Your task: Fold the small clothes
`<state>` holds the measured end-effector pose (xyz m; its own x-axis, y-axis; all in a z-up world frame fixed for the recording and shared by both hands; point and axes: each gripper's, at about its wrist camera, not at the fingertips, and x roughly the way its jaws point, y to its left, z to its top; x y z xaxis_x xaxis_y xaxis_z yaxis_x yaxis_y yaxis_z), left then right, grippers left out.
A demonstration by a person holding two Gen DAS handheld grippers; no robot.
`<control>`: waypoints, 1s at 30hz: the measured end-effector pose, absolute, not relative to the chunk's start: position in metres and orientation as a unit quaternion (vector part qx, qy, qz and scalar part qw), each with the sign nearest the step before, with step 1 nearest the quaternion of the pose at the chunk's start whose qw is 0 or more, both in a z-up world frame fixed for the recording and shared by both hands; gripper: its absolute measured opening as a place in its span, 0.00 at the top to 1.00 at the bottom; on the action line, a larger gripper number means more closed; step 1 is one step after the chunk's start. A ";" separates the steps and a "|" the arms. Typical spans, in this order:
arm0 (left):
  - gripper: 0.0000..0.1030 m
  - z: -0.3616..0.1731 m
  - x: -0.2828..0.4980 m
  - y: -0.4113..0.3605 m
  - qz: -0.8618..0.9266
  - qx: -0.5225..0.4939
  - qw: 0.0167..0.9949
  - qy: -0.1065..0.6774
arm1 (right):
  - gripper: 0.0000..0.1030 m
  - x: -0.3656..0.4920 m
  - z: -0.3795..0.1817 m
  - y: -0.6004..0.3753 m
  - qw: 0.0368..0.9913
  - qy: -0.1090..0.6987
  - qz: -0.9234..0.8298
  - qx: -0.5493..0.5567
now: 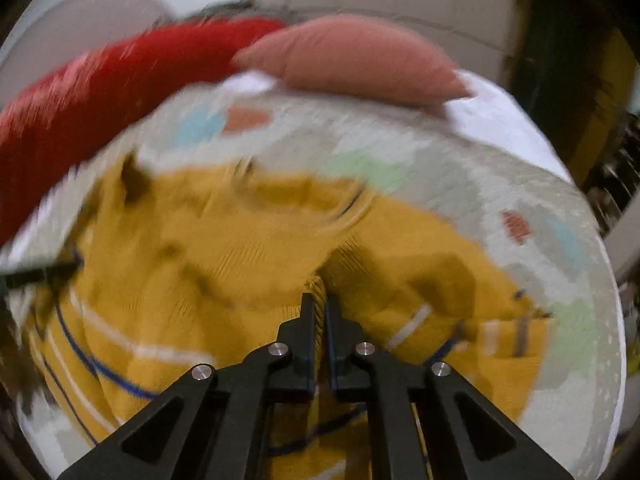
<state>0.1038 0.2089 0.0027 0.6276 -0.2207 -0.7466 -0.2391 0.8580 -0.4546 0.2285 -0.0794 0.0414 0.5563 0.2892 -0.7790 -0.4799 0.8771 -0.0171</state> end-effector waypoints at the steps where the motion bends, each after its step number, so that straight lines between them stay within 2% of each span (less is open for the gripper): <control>1: 0.24 0.003 0.101 0.209 0.005 -0.266 0.863 0.429 | 0.95 0.234 0.049 -0.088 0.882 0.411 0.209 -0.096; 6: 0.24 0.002 0.099 0.201 0.018 -0.245 0.870 0.428 | 0.95 0.271 0.072 -0.124 0.911 0.391 0.119 -0.049; 11: 0.24 0.007 0.102 0.197 0.024 -0.235 0.869 0.435 | 0.94 0.307 0.062 -0.143 0.907 0.417 0.048 -0.046; 12: 0.24 0.013 0.100 0.196 0.018 -0.238 0.869 0.434 | 0.91 0.306 0.064 -0.149 0.904 0.422 0.055 -0.034; 14: 0.24 0.026 0.099 0.195 0.004 -0.239 0.876 0.418 | 0.74 0.298 0.072 -0.164 0.905 0.420 0.072 0.002; 15: 0.24 0.036 0.100 0.193 0.003 -0.231 0.883 0.409 | 0.62 0.292 0.078 -0.171 0.908 0.413 0.075 0.014; 16: 0.24 0.044 0.103 0.190 0.002 -0.225 0.888 0.401 | 0.59 0.283 0.087 -0.177 0.912 0.401 0.077 0.021; 19: 0.24 0.055 0.128 0.177 -0.004 -0.194 0.894 0.404 | 0.59 0.260 0.100 -0.186 0.913 0.389 0.112 0.046; 22: 0.24 0.042 0.166 0.170 0.034 -0.165 0.882 0.439 | 0.59 0.245 0.093 -0.178 0.890 0.411 0.183 0.078; 24: 0.24 0.024 0.183 0.189 0.071 -0.204 0.862 0.459 | 0.57 0.241 0.081 -0.173 0.867 0.434 0.225 0.100; 25: 0.24 0.016 0.185 0.202 0.084 -0.236 0.851 0.462 | 0.52 0.241 0.070 -0.170 0.855 0.450 0.235 0.106; 27: 0.24 0.012 0.182 0.223 0.107 -0.271 0.839 0.459 | 0.50 0.245 0.050 -0.169 0.851 0.474 0.206 0.092; 28: 0.24 0.011 0.180 0.229 0.102 -0.282 0.838 0.456 | 0.55 0.250 0.039 -0.174 0.853 0.485 0.174 0.084; 30: 0.24 0.018 0.166 0.239 0.099 -0.296 0.837 0.449 | 0.57 0.253 0.031 -0.188 0.858 0.477 0.160 0.107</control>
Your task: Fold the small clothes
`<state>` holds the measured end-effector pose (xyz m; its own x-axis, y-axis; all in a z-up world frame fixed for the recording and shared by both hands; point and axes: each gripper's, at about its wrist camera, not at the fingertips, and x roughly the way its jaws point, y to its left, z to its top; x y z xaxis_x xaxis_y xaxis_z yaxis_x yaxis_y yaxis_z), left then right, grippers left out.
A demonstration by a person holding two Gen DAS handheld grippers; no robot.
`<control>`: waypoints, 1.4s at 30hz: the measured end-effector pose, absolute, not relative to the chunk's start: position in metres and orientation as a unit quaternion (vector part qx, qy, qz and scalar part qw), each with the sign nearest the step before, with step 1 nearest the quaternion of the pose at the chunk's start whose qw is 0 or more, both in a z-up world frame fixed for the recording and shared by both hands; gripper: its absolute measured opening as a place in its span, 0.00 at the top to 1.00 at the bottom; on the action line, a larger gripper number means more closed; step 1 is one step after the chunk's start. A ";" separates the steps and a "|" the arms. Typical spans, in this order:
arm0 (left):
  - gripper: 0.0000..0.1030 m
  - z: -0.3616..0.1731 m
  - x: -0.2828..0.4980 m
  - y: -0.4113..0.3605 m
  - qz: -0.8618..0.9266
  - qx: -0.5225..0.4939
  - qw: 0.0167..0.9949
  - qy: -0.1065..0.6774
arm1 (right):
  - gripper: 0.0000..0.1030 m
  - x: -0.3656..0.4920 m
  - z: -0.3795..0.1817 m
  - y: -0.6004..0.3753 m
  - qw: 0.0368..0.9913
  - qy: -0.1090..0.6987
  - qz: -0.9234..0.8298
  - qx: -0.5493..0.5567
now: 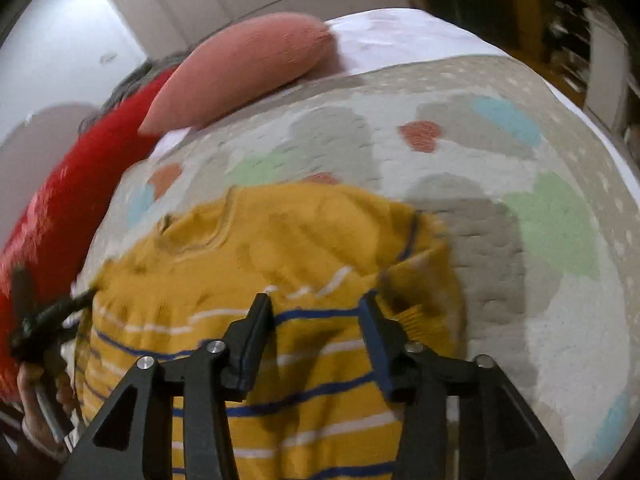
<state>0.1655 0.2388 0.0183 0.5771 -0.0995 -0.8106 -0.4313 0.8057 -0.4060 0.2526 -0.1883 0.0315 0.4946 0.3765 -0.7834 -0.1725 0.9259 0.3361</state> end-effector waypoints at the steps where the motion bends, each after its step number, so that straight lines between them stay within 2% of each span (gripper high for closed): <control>1: 0.24 0.022 0.161 0.239 0.099 -0.294 0.840 0.446 | 0.53 0.248 0.038 -0.197 0.868 0.462 0.138 0.117; 4: 0.24 0.040 0.130 0.240 0.093 -0.272 0.855 0.433 | 0.41 0.222 0.067 -0.216 0.900 0.409 0.088 0.119; 9: 0.24 0.073 0.058 0.219 0.107 -0.204 0.892 0.388 | 0.36 0.160 0.099 -0.241 0.914 0.372 0.091 0.131; 13: 0.24 0.088 0.008 0.190 0.129 -0.162 0.911 0.355 | 0.34 0.111 0.100 -0.252 0.919 0.362 0.092 0.129; 16: 0.14 0.096 -0.024 0.163 0.148 -0.127 0.926 0.323 | 0.33 0.072 0.097 -0.248 0.921 0.358 0.092 0.125; 18: 0.04 0.105 -0.043 0.144 0.156 -0.104 0.938 0.291 | 0.29 0.053 0.094 -0.245 0.921 0.356 0.096 0.124; 22: 0.00 0.113 -0.071 0.117 0.143 -0.094 0.949 0.266 | 0.26 0.021 0.084 -0.237 0.914 0.369 0.104 0.132; 26: 0.00 0.100 -0.082 0.101 0.090 -0.144 0.933 0.318 | 0.26 0.002 0.066 -0.233 0.904 0.393 0.105 0.135; 33: 0.00 0.055 -0.093 0.072 0.056 -0.158 0.904 0.394 | 0.26 -0.013 0.036 -0.226 0.895 0.425 0.082 0.109; 42: 0.00 0.019 -0.095 0.059 0.043 -0.155 0.883 0.441 | 0.22 -0.011 0.012 -0.234 0.883 0.449 0.071 0.121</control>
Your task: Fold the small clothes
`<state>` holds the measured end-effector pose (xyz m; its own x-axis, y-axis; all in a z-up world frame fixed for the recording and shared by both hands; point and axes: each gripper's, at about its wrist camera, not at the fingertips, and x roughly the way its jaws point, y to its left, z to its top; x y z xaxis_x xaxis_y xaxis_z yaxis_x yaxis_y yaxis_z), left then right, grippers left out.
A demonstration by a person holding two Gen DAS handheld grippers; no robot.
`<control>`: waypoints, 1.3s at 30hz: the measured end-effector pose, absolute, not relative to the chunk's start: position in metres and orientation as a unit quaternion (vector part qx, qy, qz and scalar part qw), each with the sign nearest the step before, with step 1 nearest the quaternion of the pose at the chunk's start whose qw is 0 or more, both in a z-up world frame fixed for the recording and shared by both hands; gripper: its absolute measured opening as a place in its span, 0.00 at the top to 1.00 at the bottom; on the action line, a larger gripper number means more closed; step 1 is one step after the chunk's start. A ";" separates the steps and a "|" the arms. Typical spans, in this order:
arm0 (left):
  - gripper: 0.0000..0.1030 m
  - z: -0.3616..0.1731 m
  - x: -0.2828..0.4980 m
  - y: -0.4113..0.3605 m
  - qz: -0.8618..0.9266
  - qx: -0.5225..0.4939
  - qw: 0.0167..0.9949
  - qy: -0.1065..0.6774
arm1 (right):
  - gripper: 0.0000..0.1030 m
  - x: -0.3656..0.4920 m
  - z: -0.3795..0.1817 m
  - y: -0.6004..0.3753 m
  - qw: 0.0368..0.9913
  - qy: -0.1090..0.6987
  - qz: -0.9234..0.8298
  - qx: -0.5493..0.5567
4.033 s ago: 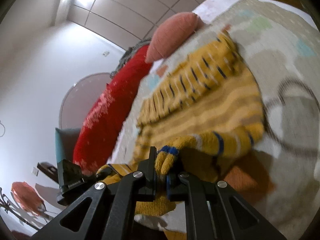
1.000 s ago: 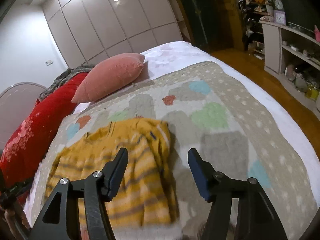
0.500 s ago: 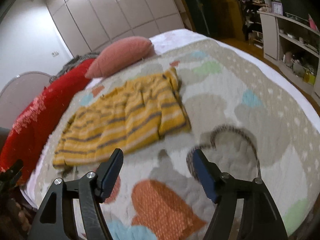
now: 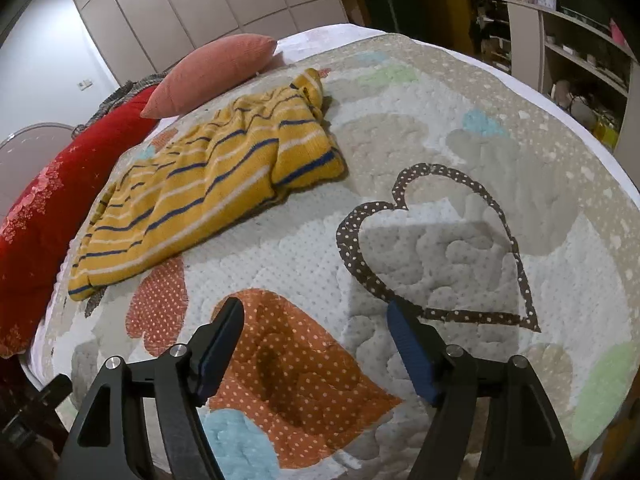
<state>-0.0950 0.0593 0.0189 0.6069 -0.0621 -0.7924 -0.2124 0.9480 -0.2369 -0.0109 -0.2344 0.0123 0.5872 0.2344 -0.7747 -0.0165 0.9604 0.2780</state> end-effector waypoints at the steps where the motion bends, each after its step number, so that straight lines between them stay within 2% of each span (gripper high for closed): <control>1: 0.00 0.018 -0.094 0.060 0.042 -0.157 0.881 0.443 | 0.21 -0.011 0.012 -0.234 0.883 0.448 0.072 0.121; 10: 0.00 0.011 -0.099 0.062 0.039 -0.170 0.874 0.454 | 0.14 -0.009 0.007 -0.233 0.883 0.443 0.074 0.138; 19: 0.00 0.011 -0.104 0.066 0.036 -0.180 0.872 0.454 | 0.09 -0.010 0.004 -0.215 0.893 0.437 0.060 0.092; 39: 0.00 0.013 -0.112 0.070 0.037 -0.187 0.872 0.451 | 0.03 -0.013 -0.002 -0.199 0.902 0.428 0.048 0.038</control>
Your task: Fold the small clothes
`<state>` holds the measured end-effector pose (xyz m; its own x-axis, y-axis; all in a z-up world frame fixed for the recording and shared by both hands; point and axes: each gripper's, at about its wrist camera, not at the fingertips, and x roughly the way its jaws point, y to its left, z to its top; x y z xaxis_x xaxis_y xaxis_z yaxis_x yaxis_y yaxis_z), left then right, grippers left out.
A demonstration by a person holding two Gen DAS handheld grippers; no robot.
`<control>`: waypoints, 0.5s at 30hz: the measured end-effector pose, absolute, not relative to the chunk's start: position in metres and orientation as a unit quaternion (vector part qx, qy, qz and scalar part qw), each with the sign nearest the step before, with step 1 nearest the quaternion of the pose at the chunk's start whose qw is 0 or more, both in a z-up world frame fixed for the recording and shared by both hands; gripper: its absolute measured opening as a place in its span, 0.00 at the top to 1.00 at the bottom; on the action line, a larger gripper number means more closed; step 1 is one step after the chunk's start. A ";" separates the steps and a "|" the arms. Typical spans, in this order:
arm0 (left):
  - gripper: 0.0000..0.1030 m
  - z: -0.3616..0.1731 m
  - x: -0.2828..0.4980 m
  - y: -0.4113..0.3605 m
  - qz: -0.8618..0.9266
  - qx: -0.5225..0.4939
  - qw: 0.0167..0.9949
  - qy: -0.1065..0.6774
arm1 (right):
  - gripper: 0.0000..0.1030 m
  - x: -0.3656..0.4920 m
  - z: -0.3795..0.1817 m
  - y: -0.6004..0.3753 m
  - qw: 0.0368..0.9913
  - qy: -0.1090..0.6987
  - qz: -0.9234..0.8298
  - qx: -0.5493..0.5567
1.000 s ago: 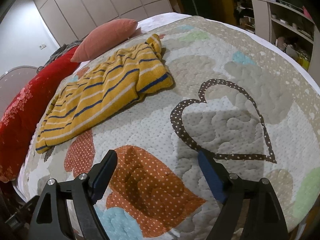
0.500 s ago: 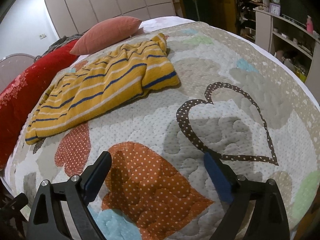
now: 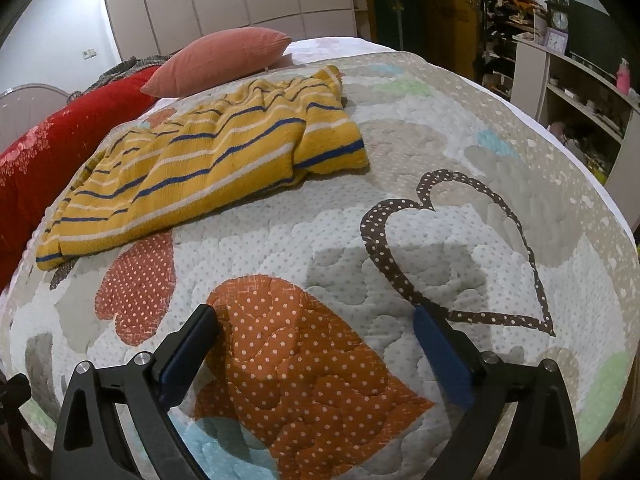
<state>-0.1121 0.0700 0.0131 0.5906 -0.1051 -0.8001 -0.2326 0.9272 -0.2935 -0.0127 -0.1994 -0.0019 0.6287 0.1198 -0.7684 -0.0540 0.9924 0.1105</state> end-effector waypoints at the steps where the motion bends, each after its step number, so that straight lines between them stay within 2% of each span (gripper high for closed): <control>1: 0.00 0.013 -0.113 0.071 0.037 -0.188 0.872 0.451 | 0.02 -0.013 -0.002 -0.199 0.902 0.428 0.048 0.037; 15: 0.00 0.008 -0.115 0.073 0.039 -0.191 0.869 0.454 | 0.01 -0.017 -0.004 -0.193 0.907 0.419 0.042 0.019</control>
